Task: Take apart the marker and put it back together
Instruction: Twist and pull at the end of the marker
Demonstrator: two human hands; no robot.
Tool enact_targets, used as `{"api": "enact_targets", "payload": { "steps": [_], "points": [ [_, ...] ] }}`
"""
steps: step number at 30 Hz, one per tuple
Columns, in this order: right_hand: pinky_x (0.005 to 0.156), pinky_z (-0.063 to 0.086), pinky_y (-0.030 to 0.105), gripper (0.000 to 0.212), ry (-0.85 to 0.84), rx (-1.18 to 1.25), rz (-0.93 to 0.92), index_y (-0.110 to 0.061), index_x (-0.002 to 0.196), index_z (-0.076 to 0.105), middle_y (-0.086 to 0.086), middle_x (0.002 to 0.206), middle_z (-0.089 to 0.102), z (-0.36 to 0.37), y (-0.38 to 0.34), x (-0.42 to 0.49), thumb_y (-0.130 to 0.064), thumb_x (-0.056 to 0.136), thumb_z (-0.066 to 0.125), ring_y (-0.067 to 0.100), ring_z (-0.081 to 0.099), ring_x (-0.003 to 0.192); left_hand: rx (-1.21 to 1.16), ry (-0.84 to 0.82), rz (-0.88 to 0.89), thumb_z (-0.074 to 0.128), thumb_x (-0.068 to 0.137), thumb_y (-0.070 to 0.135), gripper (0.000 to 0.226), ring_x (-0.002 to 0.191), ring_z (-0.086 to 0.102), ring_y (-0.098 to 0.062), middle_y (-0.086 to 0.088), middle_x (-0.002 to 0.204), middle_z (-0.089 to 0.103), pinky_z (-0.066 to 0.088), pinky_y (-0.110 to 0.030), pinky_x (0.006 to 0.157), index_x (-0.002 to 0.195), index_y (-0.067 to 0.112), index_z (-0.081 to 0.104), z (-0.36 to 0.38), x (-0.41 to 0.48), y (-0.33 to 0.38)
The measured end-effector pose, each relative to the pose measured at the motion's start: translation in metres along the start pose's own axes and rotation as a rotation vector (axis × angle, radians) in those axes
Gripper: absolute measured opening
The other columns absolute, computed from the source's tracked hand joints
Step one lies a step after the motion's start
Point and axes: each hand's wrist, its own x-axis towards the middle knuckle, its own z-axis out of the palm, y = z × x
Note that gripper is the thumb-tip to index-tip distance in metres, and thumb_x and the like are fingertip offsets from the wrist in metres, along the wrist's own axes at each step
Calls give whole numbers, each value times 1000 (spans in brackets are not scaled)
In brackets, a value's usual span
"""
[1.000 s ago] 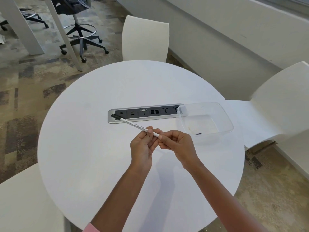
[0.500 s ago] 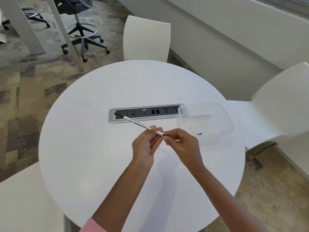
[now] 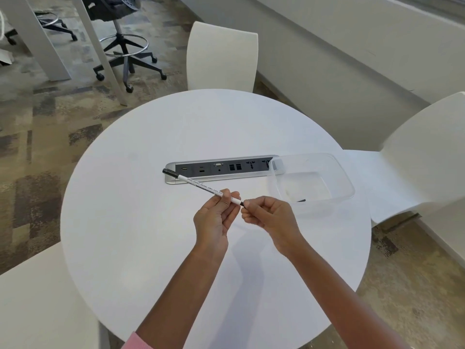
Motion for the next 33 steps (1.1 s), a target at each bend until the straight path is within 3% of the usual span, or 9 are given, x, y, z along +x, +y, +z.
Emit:
{"api": "enact_targets", "payload": {
  "steps": [4, 6, 8, 12, 16, 21, 27, 33],
  "points": [
    [66, 47, 7, 7, 33, -572, -444, -10, 75, 66, -6, 68, 66, -7, 6, -3, -7, 81, 65, -1, 60, 67, -35, 16, -17, 62, 83, 7, 7, 63, 71, -10, 0, 64, 74, 59, -20, 63, 77, 8, 66, 2, -1, 0],
    [67, 46, 5, 4, 27, -667, -527, -8, 78, 66, -1, 73, 66, -11, 8, -3, -8, 82, 65, -3, 60, 72, -33, 12, -20, 62, 83, 7, 8, 63, 71, -10, 0, 64, 74, 59, -20, 64, 76, 8, 66, 2, -2, -1],
    [66, 49, 10, 9, 43, -574, -429, -14, 76, 66, -5, 70, 66, -10, 7, -2, -8, 82, 64, 2, 61, 67, -29, 7, -15, 62, 83, 8, 7, 63, 71, -9, 0, 64, 74, 58, -20, 65, 77, 9, 65, 2, -1, 0],
    [60, 55, 16, 9, -22, -25, 23, -11, 86, 66, -1, 63, 69, 1, 1, -2, -14, 87, 58, 8, 65, 59, 2, -15, 11, 61, 84, 10, 6, 64, 70, -6, 3, 65, 74, 58, -18, 68, 79, 10, 65, 1, 0, 2],
    [51, 50, 13, 28, -52, -8, 204, -13, 72, 65, -7, 52, 62, 6, -1, -2, -31, 90, 51, 4, 58, 49, 52, -30, 31, 61, 84, 10, 20, 65, 69, -7, 4, 67, 74, 57, -18, 71, 67, 15, 70, 2, -2, -1],
    [40, 32, 14, 43, -163, 87, 391, -18, 58, 48, -8, 43, 42, 8, -6, -2, -43, 92, 41, 6, 36, 40, 68, -31, 43, 61, 84, 12, 16, 74, 66, -10, 5, 69, 74, 56, -16, 73, 70, 15, 69, 1, -4, -2],
    [38, 26, 13, 45, -186, 144, 419, -18, 56, 38, -9, 41, 34, 10, -5, -4, -42, 95, 37, 5, 29, 38, 66, -8, 37, 61, 85, 10, 11, 77, 66, -12, 6, 68, 74, 55, -17, 73, 76, 13, 67, 0, -7, -4],
    [46, 33, 14, 39, -116, -101, 157, -19, 59, 43, -11, 48, 40, 14, 6, -2, -31, 96, 38, 5, 33, 44, 16, 20, 57, 60, 84, 8, 7, 67, 69, -6, 5, 65, 74, 55, -19, 74, 80, 11, 66, 2, -9, -5]
  ]
}}
